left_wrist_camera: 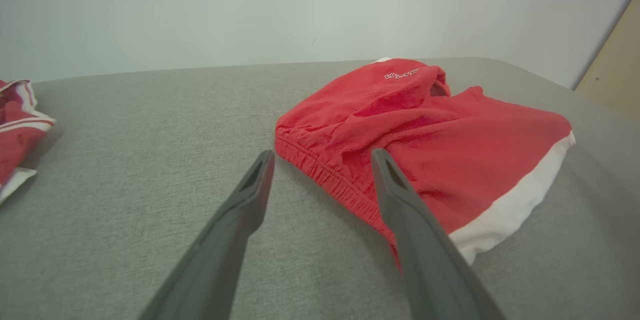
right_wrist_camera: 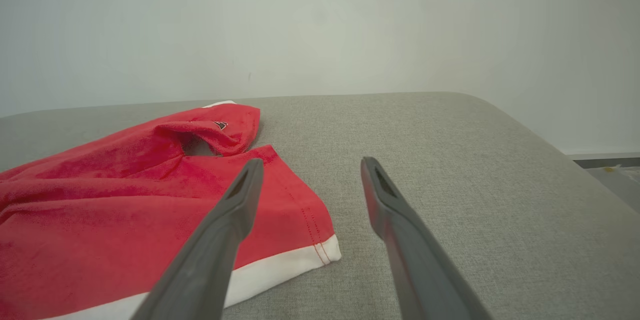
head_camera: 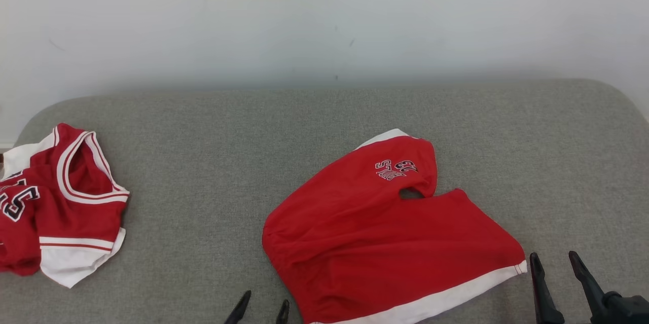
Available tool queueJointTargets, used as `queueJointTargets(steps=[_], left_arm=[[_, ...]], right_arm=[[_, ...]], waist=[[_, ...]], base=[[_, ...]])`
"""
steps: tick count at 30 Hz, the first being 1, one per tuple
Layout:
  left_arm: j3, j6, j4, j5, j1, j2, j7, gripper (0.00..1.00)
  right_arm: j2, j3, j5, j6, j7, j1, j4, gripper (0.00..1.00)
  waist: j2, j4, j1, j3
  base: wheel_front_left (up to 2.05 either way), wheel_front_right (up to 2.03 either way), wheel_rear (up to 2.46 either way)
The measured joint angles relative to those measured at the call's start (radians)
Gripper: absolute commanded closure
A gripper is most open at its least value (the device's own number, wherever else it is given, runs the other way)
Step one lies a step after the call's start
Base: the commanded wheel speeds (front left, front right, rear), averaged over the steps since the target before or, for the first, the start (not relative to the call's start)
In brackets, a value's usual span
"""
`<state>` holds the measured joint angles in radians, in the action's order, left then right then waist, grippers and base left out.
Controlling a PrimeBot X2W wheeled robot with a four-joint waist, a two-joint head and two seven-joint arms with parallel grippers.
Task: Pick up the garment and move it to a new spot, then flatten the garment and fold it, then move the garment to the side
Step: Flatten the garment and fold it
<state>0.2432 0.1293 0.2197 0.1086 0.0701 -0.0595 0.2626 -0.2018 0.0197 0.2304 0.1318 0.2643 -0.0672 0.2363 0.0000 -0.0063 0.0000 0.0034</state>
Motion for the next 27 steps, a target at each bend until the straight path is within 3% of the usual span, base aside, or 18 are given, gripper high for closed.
queueJointTargets(steps=[11, 27], left_arm=[[0.235, 0.0, 0.163, 0.079, -0.046, -0.023, 0.0, 0.0], [0.335, 0.0, 0.297, 0.161, -0.191, -0.022, 0.0, 0.0]], right_arm=[[-0.043, -0.028, 0.026, 0.0, 0.0, 0.123, 0.215, 0.0], [-0.066, -0.17, 0.096, 0.0, 0.0, 0.31, 0.489, 0.0]], waist=[[0.0, -0.009, 0.0, 0.055], [0.0001, -0.016, 0.0001, 0.128]], base=[[0.0, 0.0, 0.0], [0.0, 0.0, 0.0]])
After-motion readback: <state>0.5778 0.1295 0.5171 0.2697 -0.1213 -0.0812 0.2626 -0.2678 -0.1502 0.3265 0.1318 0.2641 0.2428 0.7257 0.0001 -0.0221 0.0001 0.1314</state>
